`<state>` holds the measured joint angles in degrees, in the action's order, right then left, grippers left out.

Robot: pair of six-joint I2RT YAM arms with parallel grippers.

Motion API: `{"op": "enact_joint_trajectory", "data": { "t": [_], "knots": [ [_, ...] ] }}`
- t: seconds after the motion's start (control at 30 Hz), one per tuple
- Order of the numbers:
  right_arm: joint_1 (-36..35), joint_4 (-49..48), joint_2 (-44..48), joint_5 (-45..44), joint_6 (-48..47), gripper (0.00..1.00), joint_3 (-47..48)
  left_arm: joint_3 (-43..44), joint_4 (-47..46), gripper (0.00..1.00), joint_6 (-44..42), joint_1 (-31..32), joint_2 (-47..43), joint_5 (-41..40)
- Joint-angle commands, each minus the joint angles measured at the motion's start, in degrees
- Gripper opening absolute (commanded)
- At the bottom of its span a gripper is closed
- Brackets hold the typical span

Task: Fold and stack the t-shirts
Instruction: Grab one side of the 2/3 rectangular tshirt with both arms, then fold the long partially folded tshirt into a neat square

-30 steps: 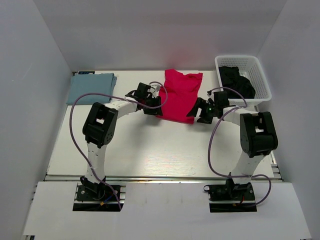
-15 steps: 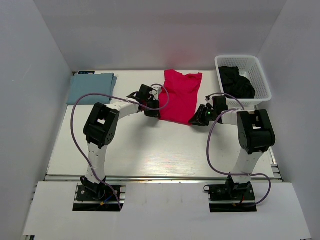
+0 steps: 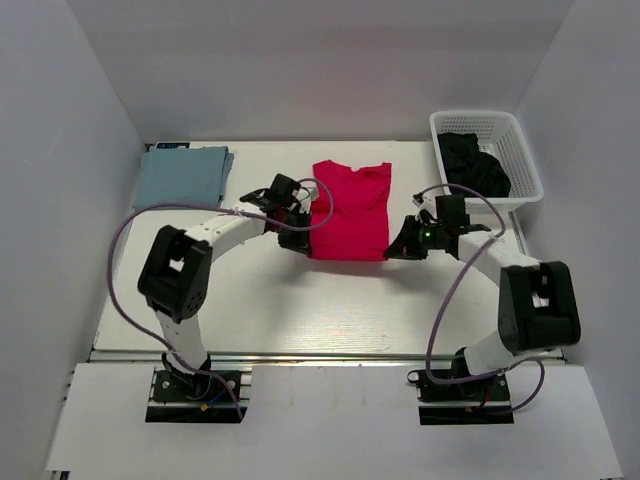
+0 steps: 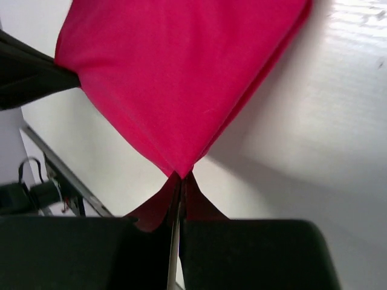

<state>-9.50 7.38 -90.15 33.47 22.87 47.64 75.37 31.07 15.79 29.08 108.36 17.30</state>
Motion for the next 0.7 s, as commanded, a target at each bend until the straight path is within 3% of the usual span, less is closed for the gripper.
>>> {"op": "enact_joint_trajectory", "data": {
  "t": [0.0,0.17,0.37,0.67],
  "knots": [
    [0.44,13.24,7.08,3.95,-8.35,0.00,-0.62,-2.68,7.68,0.00,0.03,0.45,-10.68,1.76],
    [0.45,23.55,12.10,13.88,-18.02,0.00,1.84,-3.74,14.71,0.00,-1.72,0.45,-18.61,6.52],
    [0.62,20.14,20.44,25.31,-21.64,0.00,1.14,-9.01,10.60,0.00,-4.28,0.45,-31.16,12.04],
    [0.71,19.17,25.38,25.50,-21.20,0.00,2.72,-10.51,7.87,0.00,-3.22,-0.08,-36.91,11.62]
  ]
}}
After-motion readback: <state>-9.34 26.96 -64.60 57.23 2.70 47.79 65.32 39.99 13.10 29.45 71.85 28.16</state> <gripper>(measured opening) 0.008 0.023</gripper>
